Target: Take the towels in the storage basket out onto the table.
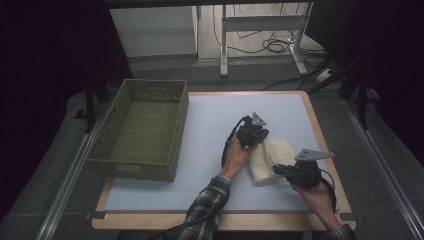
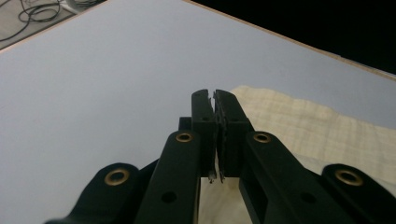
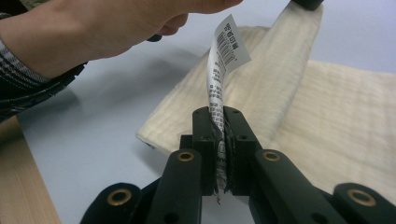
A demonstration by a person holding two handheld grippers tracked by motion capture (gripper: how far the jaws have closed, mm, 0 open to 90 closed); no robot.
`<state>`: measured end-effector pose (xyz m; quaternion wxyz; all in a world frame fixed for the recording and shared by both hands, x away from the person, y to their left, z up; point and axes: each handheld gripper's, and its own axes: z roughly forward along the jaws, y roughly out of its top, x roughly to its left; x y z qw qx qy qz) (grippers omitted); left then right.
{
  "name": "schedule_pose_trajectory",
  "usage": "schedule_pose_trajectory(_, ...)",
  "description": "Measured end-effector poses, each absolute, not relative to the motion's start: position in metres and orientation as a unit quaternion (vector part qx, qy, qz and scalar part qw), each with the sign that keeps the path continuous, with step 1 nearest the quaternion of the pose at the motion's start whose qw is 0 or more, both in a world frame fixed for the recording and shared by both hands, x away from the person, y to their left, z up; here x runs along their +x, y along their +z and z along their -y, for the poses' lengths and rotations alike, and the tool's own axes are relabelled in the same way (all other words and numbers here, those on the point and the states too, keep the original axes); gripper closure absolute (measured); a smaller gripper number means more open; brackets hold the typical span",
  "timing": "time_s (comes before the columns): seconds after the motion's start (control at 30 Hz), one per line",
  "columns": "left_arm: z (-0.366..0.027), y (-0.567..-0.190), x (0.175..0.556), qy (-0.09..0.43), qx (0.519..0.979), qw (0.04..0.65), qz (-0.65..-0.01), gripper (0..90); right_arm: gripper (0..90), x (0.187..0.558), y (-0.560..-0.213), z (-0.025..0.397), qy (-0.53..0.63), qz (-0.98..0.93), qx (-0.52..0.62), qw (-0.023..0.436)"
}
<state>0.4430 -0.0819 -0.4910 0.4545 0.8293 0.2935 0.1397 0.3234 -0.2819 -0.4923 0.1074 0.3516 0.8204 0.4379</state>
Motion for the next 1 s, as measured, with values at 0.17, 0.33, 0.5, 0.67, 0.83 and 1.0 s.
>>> schedule_pose_trajectory(0.17, 0.096, -0.494, 0.449, 0.139, 0.836, 0.445, -0.289, 87.4, 84.5, 0.326, -0.496, 0.293, 0.431, -0.817, 0.365, 0.112)
schedule_pose_trajectory(0.33, 0.108, -0.495, 0.454, 0.141, 0.843, 0.432, -0.288, 87.2, 84.2, 0.332, -0.502, 0.302, 0.426, -0.814, 0.378, 0.114)
schedule_pose_trajectory(0.5, 0.118, -0.496, 0.458, 0.135, 0.842, 0.433, -0.291, 84.0, 83.7, 0.335, -0.505, 0.307, 0.424, -0.811, 0.386, 0.116)
schedule_pose_trajectory(0.67, 0.122, -0.49, 0.456, 0.131, 0.834, 0.451, -0.291, 60.3, 76.9, 0.333, -0.503, 0.313, 0.421, -0.807, 0.389, 0.141)
schedule_pose_trajectory(0.83, 0.12, -0.48, 0.452, 0.153, 0.829, 0.453, -0.29, 46.8, 69.5, 0.331, -0.497, 0.327, 0.418, -0.795, 0.405, 0.168)
schedule_pose_trajectory(1.0, 0.108, -0.479, 0.448, 0.164, 0.833, 0.44, -0.291, 39.6, 62.3, 0.328, -0.492, 0.35, 0.395, -0.786, 0.428, 0.207)
